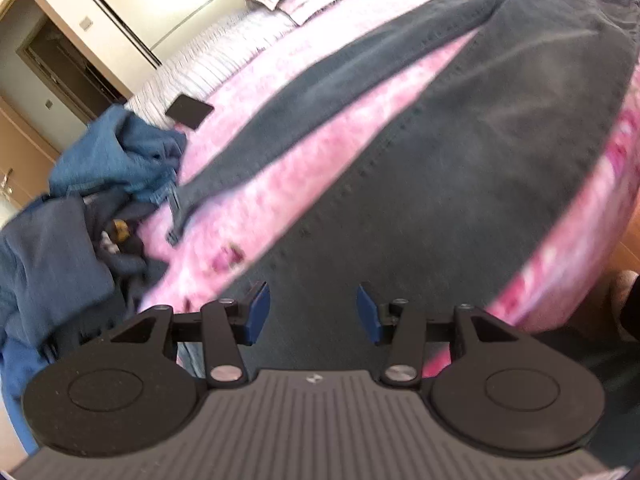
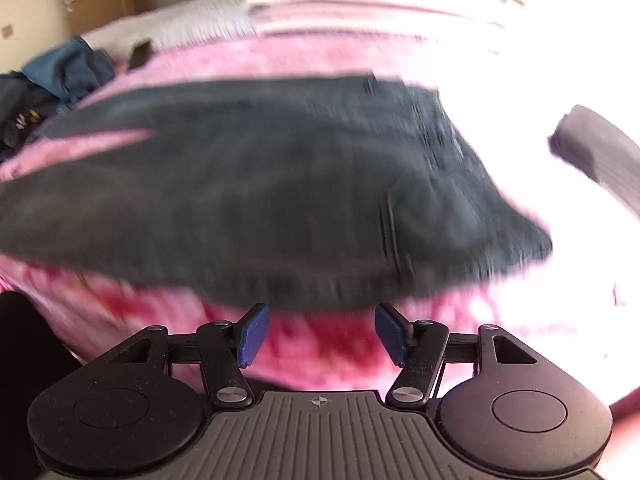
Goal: Fold clothes
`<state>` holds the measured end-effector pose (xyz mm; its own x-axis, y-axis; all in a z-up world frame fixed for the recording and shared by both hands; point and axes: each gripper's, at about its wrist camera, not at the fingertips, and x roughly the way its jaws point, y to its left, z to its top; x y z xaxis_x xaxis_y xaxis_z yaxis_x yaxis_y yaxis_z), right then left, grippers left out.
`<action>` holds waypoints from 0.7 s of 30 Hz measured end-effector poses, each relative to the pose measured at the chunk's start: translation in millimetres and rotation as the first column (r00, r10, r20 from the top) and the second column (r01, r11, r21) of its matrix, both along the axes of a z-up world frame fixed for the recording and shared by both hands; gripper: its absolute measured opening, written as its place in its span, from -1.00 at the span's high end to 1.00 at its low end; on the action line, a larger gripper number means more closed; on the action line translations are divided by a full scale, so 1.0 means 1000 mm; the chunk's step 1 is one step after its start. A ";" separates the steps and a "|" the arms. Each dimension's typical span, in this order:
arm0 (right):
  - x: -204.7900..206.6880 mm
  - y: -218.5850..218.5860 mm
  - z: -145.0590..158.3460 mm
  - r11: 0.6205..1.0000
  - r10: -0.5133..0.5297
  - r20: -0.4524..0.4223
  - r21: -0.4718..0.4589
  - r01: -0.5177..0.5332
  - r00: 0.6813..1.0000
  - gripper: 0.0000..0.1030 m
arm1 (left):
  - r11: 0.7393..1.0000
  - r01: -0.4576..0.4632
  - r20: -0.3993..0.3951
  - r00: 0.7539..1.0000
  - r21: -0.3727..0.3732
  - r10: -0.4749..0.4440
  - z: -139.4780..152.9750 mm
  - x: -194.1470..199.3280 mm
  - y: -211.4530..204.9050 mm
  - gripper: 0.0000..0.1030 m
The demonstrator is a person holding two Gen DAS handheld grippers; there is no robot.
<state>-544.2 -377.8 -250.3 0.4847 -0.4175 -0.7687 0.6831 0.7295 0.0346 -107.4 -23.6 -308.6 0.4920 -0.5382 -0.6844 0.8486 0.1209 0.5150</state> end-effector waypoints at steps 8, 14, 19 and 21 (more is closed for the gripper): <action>0.103 -0.020 0.007 0.980 0.198 0.033 -0.023 -0.197 0.980 -0.21 | 0.997 0.048 0.187 0.981 0.053 -0.058 -0.006 0.052 -0.049 0.13; 0.195 -0.033 -0.009 0.944 0.331 0.058 -0.025 -0.330 0.942 -0.21 | 0.977 0.108 0.345 0.924 0.183 -0.166 -0.034 0.116 -0.090 0.11; 0.268 -0.034 -0.025 0.896 0.444 0.084 -0.053 -0.441 0.892 -0.21 | 0.994 0.062 0.252 0.964 0.089 -0.083 -0.017 0.181 -0.115 0.09; 0.291 -0.033 -0.031 0.883 0.470 0.093 -0.054 -0.467 0.878 -0.21 | 0.998 0.008 0.176 0.984 0.055 -0.018 -0.019 0.206 -0.127 0.06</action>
